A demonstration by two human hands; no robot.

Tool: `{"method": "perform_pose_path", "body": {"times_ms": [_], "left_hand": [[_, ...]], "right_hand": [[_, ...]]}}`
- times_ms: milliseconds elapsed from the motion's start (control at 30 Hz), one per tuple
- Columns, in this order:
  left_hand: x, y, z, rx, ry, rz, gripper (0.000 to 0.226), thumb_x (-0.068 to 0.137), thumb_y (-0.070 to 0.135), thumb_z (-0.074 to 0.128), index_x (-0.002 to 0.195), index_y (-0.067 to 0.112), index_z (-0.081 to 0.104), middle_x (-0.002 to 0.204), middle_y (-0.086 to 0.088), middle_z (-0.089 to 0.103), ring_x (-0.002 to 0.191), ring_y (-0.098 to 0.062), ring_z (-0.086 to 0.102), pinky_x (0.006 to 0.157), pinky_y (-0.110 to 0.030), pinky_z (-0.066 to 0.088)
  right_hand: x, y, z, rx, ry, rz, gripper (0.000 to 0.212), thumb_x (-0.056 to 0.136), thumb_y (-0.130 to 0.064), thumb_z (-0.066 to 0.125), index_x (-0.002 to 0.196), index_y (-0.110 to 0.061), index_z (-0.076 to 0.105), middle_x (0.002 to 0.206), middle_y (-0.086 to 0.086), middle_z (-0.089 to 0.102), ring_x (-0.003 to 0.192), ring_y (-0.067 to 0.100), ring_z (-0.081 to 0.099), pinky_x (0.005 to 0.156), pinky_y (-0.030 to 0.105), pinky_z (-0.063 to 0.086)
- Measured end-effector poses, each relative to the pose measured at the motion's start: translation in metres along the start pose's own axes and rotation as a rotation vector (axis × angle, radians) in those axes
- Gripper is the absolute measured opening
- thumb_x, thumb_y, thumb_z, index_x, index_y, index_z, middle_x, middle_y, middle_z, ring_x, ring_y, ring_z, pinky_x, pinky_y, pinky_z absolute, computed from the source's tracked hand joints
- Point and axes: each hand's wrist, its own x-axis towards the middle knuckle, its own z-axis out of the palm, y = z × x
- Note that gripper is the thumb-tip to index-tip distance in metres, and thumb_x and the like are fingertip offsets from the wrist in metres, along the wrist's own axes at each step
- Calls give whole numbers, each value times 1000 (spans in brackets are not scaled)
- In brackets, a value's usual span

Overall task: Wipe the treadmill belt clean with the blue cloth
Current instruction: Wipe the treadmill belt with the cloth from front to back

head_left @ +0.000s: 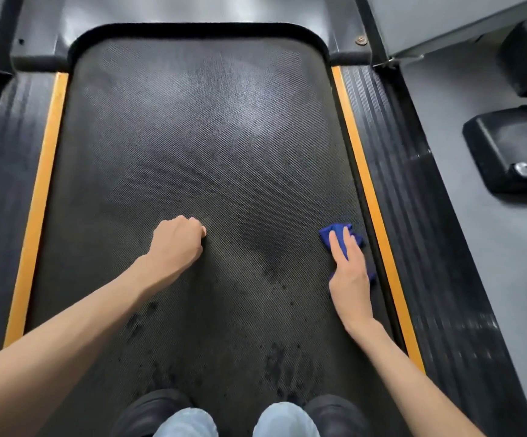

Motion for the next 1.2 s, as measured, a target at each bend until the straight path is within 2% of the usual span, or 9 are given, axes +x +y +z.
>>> {"method": "perform_pose_path", "body": {"times_ms": [133,333,467,567,833,933,1067,1133,1200], "left_hand": [[-1,-8,14,-61,47,-2,28,89,10,40,111,5,57,101,-14,62,100,-34,57,79,-38,43],[-11,-24,25,-89,134,178,63,60,-8,60,121,6,62,130,-16,56,116,-36,56,88,-44,48],[-15,-38,38,-86,139,223,75,43,-14,66,116,4,65,126,-19,59,111,-38,59,91,-49,48],[-22,-44,39,-99,193,173,57,46,-12,67,99,8,72,107,-13,67,93,-35,63,85,-44,48],[-27,-62,39,-109,183,43,60,49,-9,65,108,2,65,100,-13,63,86,-35,62,79,-42,50],[-35,-63,40,-169,166,25,64,58,-12,59,120,5,60,115,-7,59,99,-31,58,80,-41,52],[-35,-61,33,-199,193,0,64,63,-13,54,122,10,61,121,-3,61,114,-27,55,93,-37,46],[-33,-59,30,-190,211,-28,59,64,-12,55,117,10,65,115,-4,64,111,-28,57,97,-36,43],[-30,-57,28,-191,231,-44,54,63,-12,55,110,10,69,105,-6,67,104,-29,61,96,-35,44]], "right_hand": [[14,-35,24,28,85,61,67,76,18,41,139,-5,40,150,13,29,140,26,24,116,30,16],[-18,-62,58,-44,-290,-663,70,68,8,43,136,-12,45,147,8,37,135,27,35,115,31,19],[33,-16,21,41,-9,-200,63,76,15,40,134,-8,47,146,10,36,137,23,30,117,22,11],[37,-28,31,5,131,22,64,80,19,41,139,-8,40,150,9,29,141,23,22,117,27,12],[-18,-100,85,33,-343,-723,66,72,4,34,136,-8,44,147,11,36,135,29,35,113,38,20],[28,-48,55,37,-224,-510,74,73,16,43,141,-14,36,153,-5,19,139,32,27,117,32,14],[56,-40,33,32,65,-41,71,73,23,44,139,-4,39,150,11,28,140,27,24,115,24,12],[42,-72,55,53,95,-108,64,70,17,43,133,1,46,144,21,36,134,35,34,114,32,19],[13,-105,85,91,-169,-314,68,69,15,47,134,-3,44,145,19,35,134,35,33,113,40,22]]}}
